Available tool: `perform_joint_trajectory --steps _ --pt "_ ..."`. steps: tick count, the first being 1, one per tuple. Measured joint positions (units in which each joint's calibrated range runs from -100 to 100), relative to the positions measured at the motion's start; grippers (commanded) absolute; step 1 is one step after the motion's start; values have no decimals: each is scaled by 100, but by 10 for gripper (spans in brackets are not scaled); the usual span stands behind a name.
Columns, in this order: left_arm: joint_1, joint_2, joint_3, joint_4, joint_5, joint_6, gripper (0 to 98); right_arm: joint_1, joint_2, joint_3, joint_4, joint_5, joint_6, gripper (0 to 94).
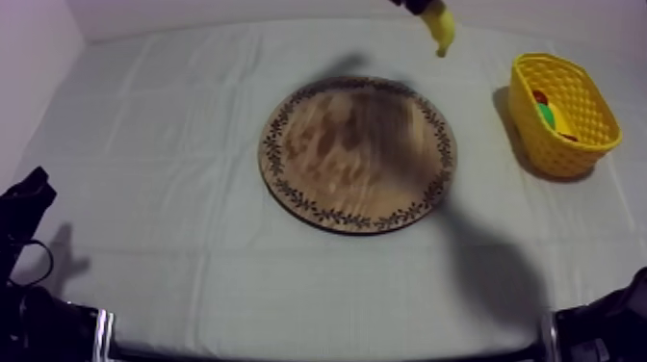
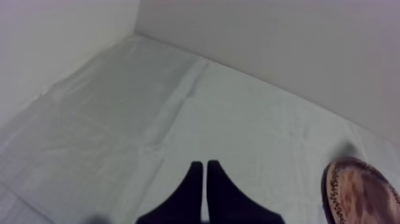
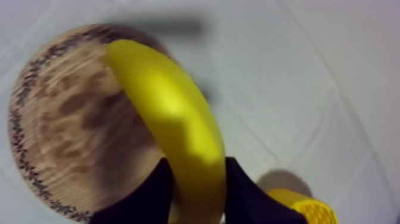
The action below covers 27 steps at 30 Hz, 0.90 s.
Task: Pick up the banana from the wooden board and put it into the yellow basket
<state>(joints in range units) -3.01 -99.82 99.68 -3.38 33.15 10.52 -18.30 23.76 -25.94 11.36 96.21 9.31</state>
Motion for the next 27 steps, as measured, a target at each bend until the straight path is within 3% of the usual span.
perform_joint_trajectory --steps 27 --pt "0 0 0 0 0 0 1 2078 -563 716 226 -111 448 159"
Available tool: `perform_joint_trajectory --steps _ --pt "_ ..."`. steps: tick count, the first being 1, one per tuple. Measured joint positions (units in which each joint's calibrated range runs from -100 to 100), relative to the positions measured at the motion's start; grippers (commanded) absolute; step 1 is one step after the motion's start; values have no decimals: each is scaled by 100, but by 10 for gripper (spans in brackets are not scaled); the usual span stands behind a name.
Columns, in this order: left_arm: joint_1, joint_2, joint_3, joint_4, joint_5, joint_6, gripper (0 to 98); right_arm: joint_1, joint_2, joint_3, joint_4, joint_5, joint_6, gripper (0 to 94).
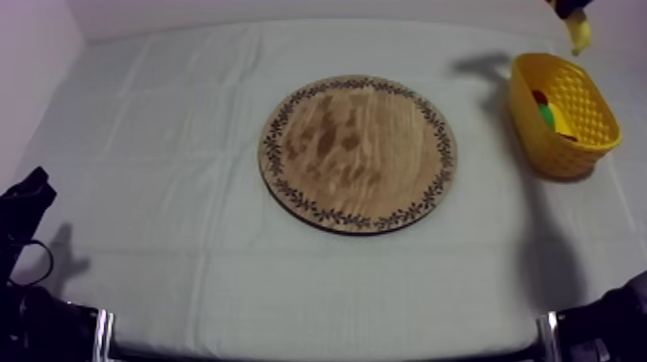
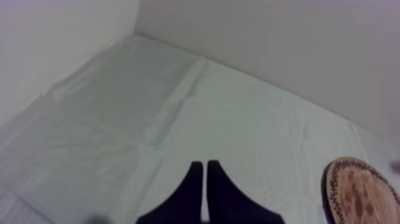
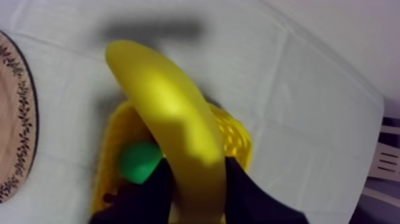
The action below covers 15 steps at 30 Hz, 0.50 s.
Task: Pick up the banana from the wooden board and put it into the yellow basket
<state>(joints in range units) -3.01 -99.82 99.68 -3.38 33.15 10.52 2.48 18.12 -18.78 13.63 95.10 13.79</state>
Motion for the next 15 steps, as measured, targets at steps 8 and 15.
perform_joint_trajectory --steps 8,15 --pt "0 0 0 0 0 0 1 304 -141 293 82 -108 112 162" --pt "0 0 0 0 0 0 1 318 -169 761 62 -329 101 159"
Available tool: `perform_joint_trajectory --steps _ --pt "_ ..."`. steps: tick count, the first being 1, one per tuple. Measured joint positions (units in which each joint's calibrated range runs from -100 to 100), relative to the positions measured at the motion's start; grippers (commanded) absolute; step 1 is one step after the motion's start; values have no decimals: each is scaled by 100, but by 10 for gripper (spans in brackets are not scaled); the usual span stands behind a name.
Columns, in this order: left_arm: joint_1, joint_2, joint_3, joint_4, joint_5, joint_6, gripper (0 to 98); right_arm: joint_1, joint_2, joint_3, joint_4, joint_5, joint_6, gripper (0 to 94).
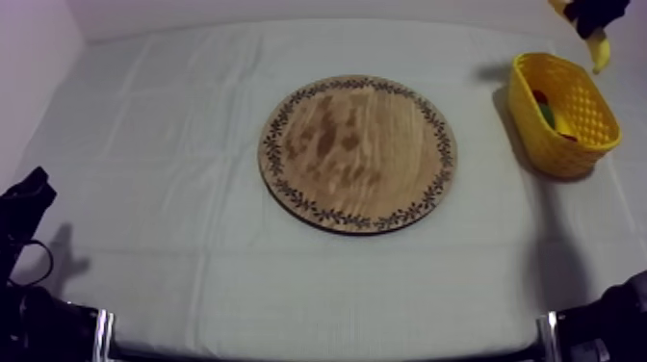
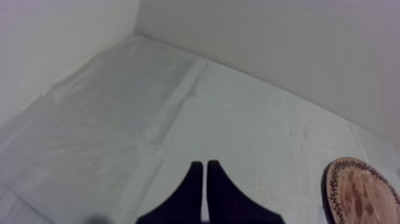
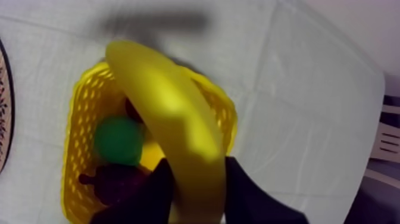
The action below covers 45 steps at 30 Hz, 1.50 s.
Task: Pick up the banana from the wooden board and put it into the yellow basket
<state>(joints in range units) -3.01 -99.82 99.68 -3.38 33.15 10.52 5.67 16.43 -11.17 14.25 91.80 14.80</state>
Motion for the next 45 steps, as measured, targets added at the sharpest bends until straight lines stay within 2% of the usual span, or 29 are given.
perform_joint_trajectory --steps 11,25,28,34,37,41,45 --pt "0 0 0 0 0 0 1 131 196 665 86 -432 -152 159" --pt "0 0 0 0 0 0 1 164 708 1810 268 -1423 -527 183" --pt "0 0 0 0 0 0 1 146 765 1896 278 -1557 -549 258" --pt "0 0 0 0 0 0 1 136 779 1896 260 -1597 -500 561" --pt "0 0 0 0 0 0 1 124 779 1941 234 -1612 -475 674" --pt "0 0 0 0 0 0 1 97 721 2044 229 -1609 -491 766" --pt "0 0 0 0 0 0 1 82 641 2106 193 -1583 -510 799"
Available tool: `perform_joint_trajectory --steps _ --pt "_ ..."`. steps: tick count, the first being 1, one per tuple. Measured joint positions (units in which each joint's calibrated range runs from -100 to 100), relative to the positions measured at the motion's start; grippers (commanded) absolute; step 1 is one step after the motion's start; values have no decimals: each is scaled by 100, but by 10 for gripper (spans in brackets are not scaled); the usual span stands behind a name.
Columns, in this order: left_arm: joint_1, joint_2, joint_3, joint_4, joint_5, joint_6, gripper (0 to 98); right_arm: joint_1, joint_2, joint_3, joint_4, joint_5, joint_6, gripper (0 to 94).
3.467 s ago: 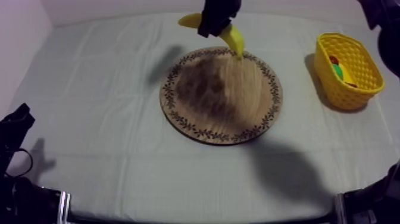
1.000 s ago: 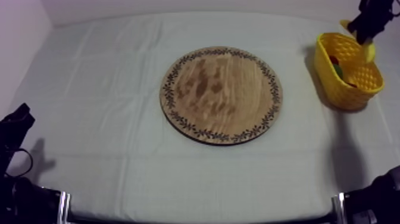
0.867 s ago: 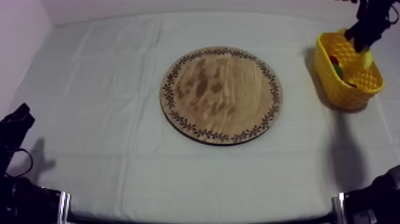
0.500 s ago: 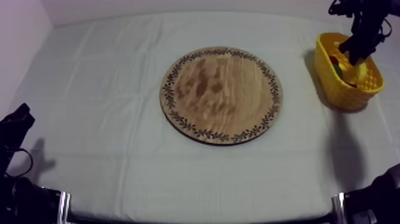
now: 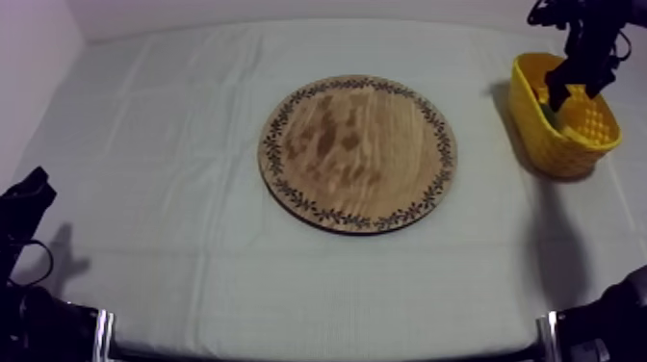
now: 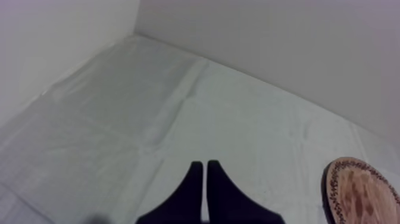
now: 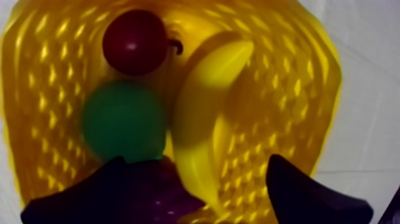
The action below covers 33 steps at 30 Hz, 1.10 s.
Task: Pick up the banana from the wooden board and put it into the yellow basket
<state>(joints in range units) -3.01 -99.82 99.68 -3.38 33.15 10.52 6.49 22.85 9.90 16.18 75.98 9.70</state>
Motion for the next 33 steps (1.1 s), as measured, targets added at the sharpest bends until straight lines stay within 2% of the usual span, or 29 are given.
perform_joint_trajectory --steps 7,14,19,24,30,33 --pt "0 0 0 0 0 0 1 23 -323 63 -156 39 62 743" --pt "0 0 0 0 0 0 1 34 -997 374 -290 -50 97 571" --pt "0 0 0 0 0 0 1 -60 -1701 772 -325 -200 -54 424" --pt "0 0 0 0 0 0 1 -24 -2453 1174 -501 -554 -116 310" --pt "0 0 0 0 0 0 1 103 -3496 1951 -937 -1288 150 213" --pt "0 0 0 0 0 0 1 103 -4033 2432 -1104 -1673 154 175"
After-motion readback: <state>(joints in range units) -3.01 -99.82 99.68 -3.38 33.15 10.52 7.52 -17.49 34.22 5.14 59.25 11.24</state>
